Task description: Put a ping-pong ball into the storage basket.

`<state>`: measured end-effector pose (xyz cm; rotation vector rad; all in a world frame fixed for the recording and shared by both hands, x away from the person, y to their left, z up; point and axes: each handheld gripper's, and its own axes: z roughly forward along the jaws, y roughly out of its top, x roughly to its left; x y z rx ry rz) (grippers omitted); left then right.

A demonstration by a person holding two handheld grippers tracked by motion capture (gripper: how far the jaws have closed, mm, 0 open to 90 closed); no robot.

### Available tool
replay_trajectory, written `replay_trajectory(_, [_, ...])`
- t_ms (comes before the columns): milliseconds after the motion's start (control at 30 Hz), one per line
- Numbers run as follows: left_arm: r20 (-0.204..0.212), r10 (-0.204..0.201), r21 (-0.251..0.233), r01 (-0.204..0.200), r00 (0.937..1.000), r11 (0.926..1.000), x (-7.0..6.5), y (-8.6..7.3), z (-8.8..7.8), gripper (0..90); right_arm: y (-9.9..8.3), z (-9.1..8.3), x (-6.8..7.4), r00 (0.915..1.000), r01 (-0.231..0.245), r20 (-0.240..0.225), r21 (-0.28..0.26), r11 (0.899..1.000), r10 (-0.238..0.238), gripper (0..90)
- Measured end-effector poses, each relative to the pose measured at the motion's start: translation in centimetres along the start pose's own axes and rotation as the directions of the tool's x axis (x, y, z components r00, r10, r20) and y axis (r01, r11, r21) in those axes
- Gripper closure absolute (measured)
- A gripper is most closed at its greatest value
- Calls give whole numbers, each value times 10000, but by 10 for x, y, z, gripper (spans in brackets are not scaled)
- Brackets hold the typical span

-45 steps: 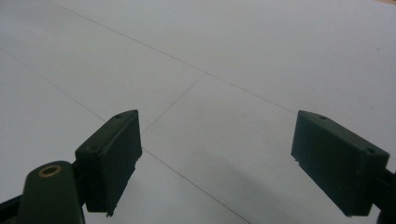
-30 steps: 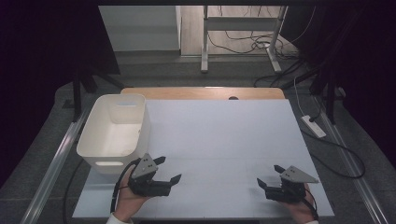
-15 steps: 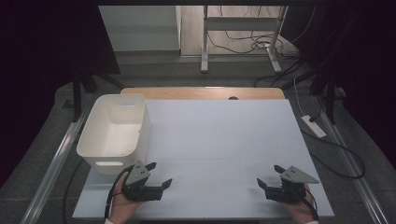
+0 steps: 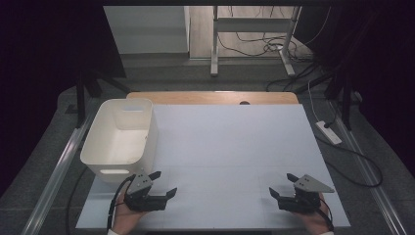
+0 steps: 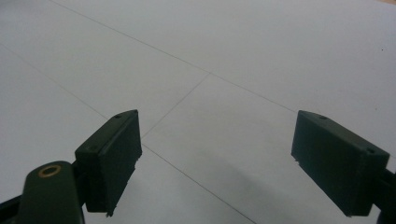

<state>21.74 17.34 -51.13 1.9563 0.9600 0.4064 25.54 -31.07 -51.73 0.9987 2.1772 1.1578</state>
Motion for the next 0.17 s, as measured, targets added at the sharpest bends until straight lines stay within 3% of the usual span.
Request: replay_trajectory(167, [-61,-75,97,76,10000,9999,1,0,1,186,0,0,0,10000,22,-75,18,10000,-22,160])
